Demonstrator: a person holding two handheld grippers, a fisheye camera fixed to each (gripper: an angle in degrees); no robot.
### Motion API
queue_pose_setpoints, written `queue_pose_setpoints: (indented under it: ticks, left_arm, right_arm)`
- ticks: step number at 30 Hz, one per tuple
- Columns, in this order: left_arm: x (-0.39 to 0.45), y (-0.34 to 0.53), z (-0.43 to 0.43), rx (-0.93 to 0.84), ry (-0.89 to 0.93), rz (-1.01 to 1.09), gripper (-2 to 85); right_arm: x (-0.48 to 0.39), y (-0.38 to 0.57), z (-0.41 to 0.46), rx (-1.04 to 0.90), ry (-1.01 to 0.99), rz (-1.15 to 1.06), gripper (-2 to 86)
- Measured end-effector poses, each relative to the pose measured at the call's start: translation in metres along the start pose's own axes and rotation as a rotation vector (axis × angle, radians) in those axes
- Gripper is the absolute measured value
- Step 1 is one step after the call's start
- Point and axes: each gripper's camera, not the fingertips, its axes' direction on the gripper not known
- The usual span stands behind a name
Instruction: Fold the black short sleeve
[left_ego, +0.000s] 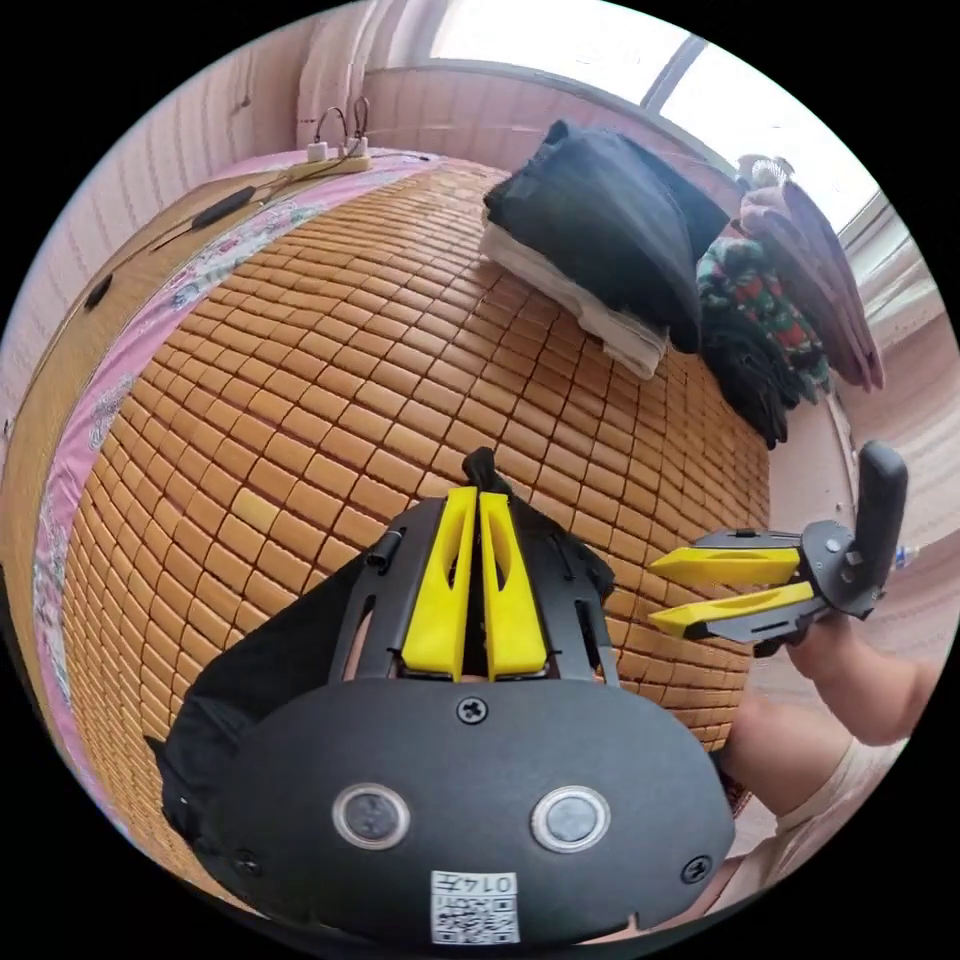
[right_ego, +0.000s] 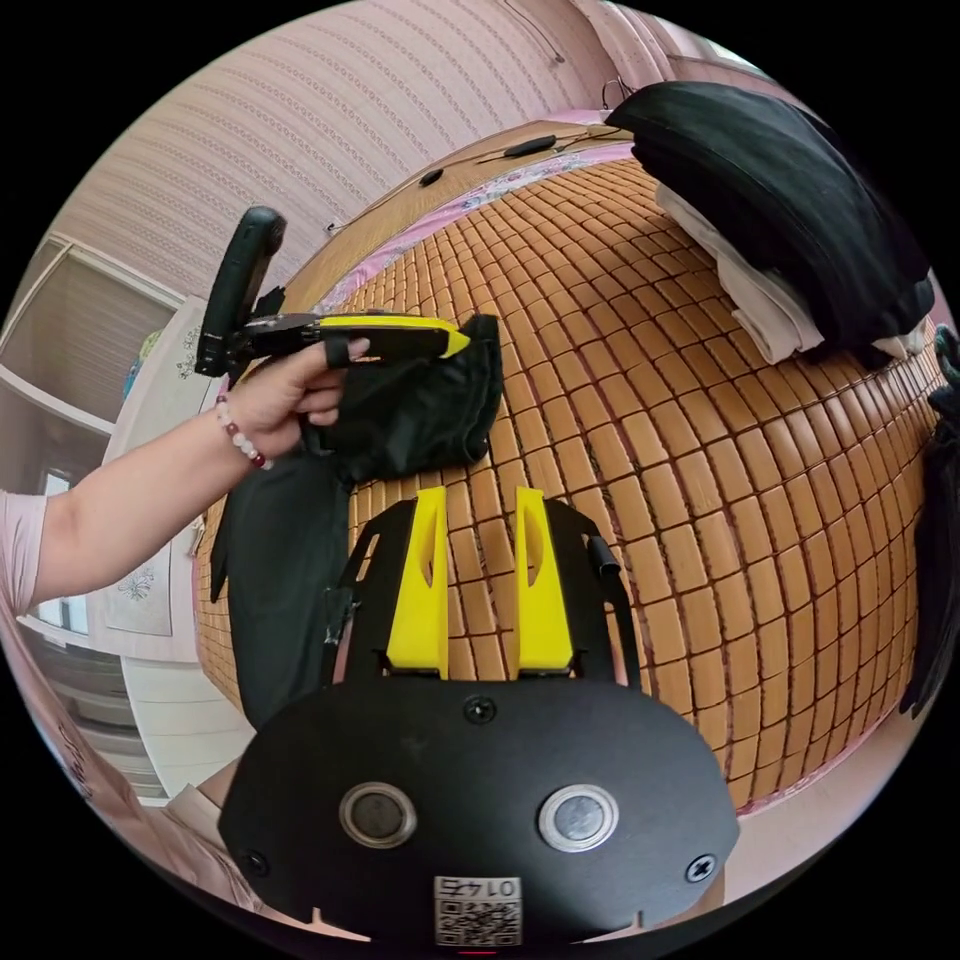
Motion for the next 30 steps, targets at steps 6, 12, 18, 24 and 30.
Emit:
queue_pose_setpoints:
  ticks: [6,12,18,24,30]
  left_arm:
    - [-0.038,0.073,-0.054,0.085,-0.128,-0.173,-1.0]
    - [-0.06,0.104,-0.046,0.006,-0.14,-0.265,-1.0]
    - [-0.055,0.102,-0.053,0.013,-0.12,-0.255,-1.0]
    - [-0.038,0.076,-0.062,0.041,-0.113,-0.176,-1.0]
    - [-0.006,0.04,-0.049,0.038,-0.059,-0.08,-0.8]
  right_arm:
    - [-0.001,0.0,0.02,0.0,-0.015,-0.055,10.5]
    - [-0.015,-0.02,0.041,0.004,-0.026,-0.087,10.3]
    - [-0.021,-0.058,0.061,0.037,-0.032,-0.086,10.2]
    - [-0.005,-0.041,0.065,0.008,-0.072,0.015,2.3]
    - [0.007,0.024,0.023,0.178,-0.09,0.13,1.3]
